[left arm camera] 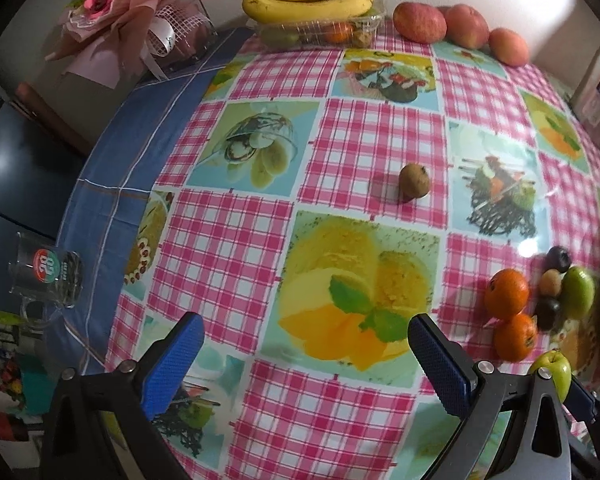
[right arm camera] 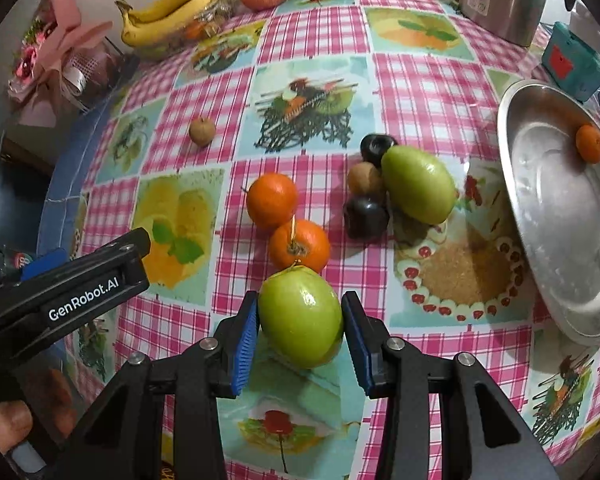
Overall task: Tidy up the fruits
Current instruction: 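Lift the green pear toward the steel plate while the left tool grasps a tangerine, then lower the green pear into the plate while the left tool brings the tangerine beside it, then open both tools, releasing pear and tangerine, and withdraw toward the fruit row, then grasp a tangerine with the left tool while the right tool approaches the green pear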
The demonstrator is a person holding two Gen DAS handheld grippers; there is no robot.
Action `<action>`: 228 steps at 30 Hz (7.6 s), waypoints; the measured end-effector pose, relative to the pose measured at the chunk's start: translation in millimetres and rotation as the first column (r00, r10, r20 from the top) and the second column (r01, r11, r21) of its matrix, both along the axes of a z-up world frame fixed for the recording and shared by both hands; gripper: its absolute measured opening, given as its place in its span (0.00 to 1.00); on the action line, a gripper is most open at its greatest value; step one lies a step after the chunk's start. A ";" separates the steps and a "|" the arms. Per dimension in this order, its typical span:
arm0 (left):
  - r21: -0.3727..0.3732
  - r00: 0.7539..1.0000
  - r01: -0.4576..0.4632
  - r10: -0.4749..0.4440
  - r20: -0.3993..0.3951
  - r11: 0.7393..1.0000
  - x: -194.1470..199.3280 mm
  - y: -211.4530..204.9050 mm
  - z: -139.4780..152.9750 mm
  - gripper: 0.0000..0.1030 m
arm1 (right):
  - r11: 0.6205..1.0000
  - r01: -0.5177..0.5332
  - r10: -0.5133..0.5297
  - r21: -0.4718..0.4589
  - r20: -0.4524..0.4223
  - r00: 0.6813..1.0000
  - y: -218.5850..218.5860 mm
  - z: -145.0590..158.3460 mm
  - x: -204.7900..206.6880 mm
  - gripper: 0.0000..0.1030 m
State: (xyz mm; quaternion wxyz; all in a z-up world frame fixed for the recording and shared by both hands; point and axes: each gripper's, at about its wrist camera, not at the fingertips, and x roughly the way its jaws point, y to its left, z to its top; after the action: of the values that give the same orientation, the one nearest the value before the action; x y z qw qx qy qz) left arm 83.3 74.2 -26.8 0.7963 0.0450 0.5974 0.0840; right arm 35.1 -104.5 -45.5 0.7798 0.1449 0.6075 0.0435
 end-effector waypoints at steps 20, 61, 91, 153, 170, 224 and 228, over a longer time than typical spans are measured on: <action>-0.305 0.994 0.083 -0.100 -0.039 0.949 -1.1 -76.9 -10.7 0.83 | 0.937 0.349 -0.349 0.021 0.048 0.936 -124.8 20.1 -10.2 0.42; -0.433 0.935 0.353 -0.326 0.137 0.830 -28.7 -180.5 26.1 0.36 | 0.825 0.565 -0.565 0.010 0.048 0.824 -211.6 16.4 -34.1 0.42; -0.416 0.869 0.493 -0.450 0.205 0.764 -30.1 -253.0 9.3 0.54 | 0.763 0.647 -0.647 -0.013 -0.008 0.763 -255.1 -6.4 -45.0 0.42; -0.142 0.971 -0.037 0.069 0.230 0.989 3.0 -32.4 45.2 1.00 | 0.970 0.198 -0.180 -0.139 0.135 0.974 -122.1 29.0 -16.2 0.89; -0.221 0.979 -0.038 0.081 0.186 0.975 6.9 -17.4 35.6 1.00 | 0.978 0.161 -0.153 -0.135 0.069 0.986 -78.7 22.5 -2.0 0.89; -0.535 0.999 -0.023 -0.004 -0.049 0.844 17.3 -84.2 -20.2 0.36 | 0.951 0.264 -0.267 -0.164 0.000 0.964 -114.1 8.0 -6.7 0.89; -0.539 0.999 -0.045 0.035 -0.028 0.841 17.2 -74.0 -14.7 0.36 | 0.956 0.244 -0.240 -0.164 0.046 0.970 -108.6 14.6 -6.5 0.89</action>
State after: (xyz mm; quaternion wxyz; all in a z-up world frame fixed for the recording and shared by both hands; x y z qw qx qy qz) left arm 100.4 0.2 -41.6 0.7698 -0.1922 0.6045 -0.0709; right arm 28.6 -213.1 -30.9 0.7964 0.1513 0.5766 -0.1019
